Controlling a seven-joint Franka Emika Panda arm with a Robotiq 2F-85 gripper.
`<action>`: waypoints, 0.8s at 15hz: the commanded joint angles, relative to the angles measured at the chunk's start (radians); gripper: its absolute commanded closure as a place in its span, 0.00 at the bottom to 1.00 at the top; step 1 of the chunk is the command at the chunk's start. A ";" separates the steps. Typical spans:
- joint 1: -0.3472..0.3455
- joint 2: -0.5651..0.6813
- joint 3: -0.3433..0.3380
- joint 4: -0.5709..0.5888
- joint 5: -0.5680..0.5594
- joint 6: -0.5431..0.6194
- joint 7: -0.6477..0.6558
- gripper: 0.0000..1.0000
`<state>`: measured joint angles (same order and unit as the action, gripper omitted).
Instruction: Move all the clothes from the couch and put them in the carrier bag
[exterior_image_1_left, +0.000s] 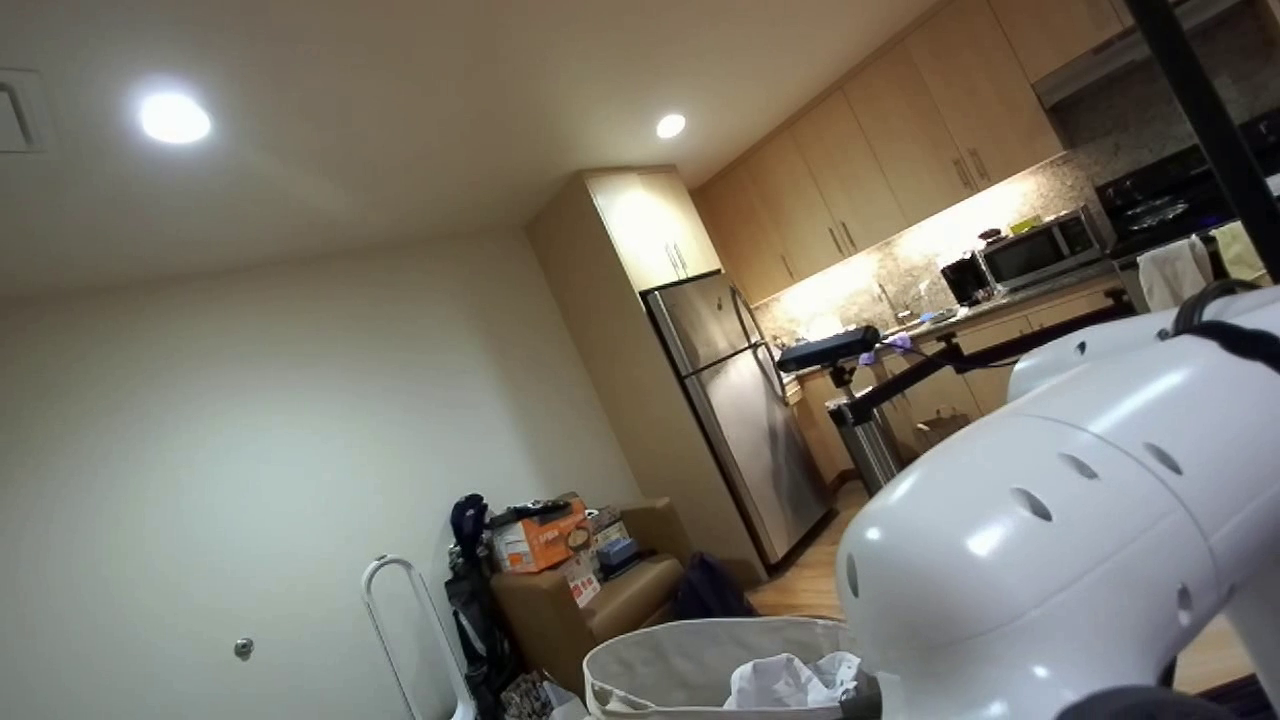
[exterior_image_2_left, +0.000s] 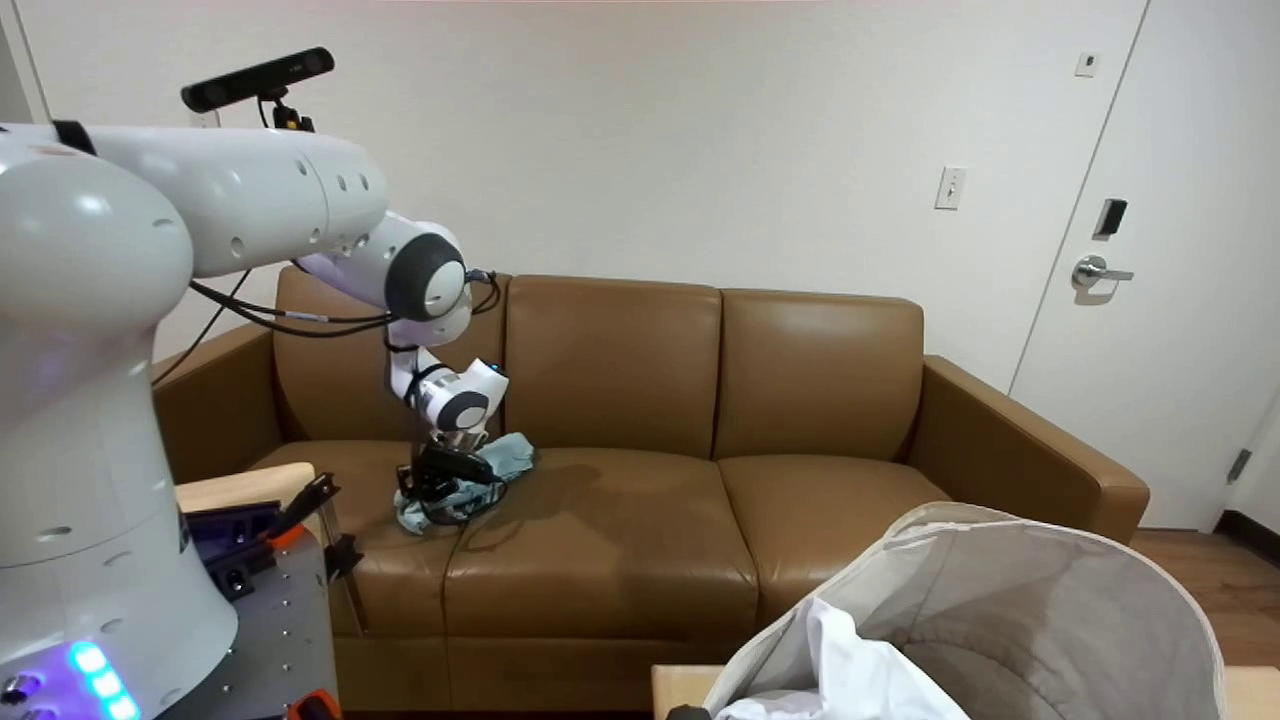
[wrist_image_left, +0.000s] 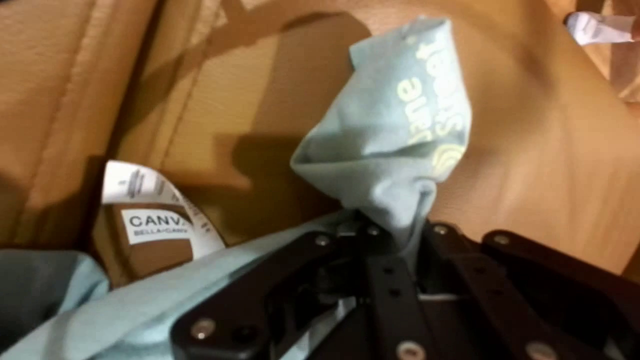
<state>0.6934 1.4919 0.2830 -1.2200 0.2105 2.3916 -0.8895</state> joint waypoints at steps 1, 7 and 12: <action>-0.042 -0.001 -0.004 0.013 0.141 -0.122 -0.039 0.97; -0.057 -0.218 -0.224 -0.130 0.077 -0.218 0.225 0.96; -0.006 -0.462 -0.376 -0.285 0.077 -0.331 0.418 0.97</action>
<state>0.6439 1.2092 -0.0321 -1.3417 0.3042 2.1190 -0.5986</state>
